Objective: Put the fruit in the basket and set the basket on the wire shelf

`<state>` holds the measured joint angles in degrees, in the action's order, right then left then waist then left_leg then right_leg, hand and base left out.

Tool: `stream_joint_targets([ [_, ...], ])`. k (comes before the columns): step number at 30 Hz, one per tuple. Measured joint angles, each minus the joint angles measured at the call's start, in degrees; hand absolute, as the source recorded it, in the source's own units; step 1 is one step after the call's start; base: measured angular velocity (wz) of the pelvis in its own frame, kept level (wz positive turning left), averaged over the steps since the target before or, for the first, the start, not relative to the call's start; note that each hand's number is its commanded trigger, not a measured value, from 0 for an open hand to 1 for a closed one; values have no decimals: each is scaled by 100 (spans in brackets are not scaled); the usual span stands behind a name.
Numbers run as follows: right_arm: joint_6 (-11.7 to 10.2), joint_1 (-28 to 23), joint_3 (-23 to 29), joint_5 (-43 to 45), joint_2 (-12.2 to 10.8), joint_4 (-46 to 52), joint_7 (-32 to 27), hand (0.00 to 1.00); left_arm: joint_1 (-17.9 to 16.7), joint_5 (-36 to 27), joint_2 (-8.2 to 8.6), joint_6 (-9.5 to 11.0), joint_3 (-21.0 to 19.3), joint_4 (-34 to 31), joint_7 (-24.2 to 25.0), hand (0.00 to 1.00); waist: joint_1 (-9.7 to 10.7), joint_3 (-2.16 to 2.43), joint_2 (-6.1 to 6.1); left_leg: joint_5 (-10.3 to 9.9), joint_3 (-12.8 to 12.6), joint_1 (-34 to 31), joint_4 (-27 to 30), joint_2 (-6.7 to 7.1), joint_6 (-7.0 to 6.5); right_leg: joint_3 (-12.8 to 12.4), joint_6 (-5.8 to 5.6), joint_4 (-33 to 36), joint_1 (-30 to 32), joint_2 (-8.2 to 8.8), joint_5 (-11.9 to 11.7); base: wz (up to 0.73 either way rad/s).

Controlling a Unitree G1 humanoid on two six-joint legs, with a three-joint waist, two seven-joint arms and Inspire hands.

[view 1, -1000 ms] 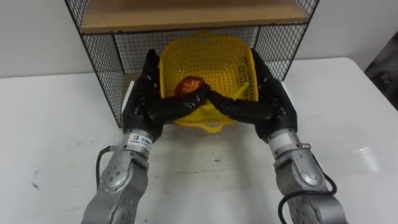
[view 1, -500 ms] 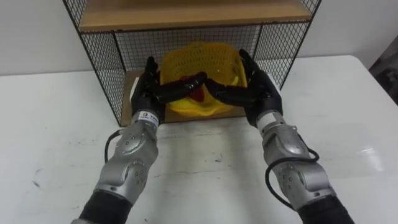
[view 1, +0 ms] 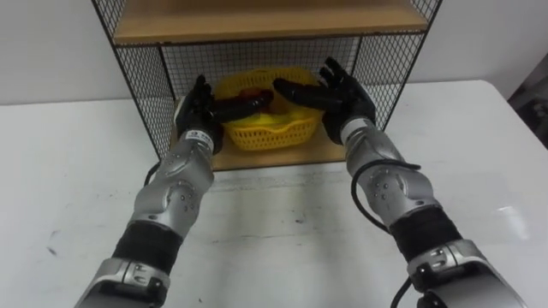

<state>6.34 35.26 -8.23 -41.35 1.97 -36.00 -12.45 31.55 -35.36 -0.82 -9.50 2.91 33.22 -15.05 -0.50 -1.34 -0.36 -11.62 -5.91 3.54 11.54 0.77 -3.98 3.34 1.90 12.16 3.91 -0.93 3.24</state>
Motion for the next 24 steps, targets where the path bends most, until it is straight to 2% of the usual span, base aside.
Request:
stream_joint_targets([
  [6,-1,142,76,-83,2,2,-178,0,141,12,6,-146,-1,-8,-138,0,6,8,13,0,7,-66,16,-3,0,36,14,-46,23,3,-12,1],
  [12,-6,166,77,278,20,52,-176,0,143,165,7,-148,-116,-97,-245,0,22,47,71,6,96,-81,21,4,0,149,19,-46,10,28,-16,7],
  [17,-6,146,70,545,58,420,-172,0,143,188,-36,-147,-213,-415,-455,0,22,52,72,10,125,-81,14,4,5,155,19,-43,11,24,-16,2],
  [21,-9,-119,70,841,68,1012,-168,0,112,270,-76,-149,-182,-702,-465,0,23,84,26,14,145,-55,18,4,8,187,19,-46,-29,27,-16,3],
  [24,-10,-407,64,986,71,1373,-141,0,-19,593,-85,-150,-138,-1152,-465,0,18,105,6,13,148,16,11,5,8,185,19,-56,-105,29,-16,0],
])
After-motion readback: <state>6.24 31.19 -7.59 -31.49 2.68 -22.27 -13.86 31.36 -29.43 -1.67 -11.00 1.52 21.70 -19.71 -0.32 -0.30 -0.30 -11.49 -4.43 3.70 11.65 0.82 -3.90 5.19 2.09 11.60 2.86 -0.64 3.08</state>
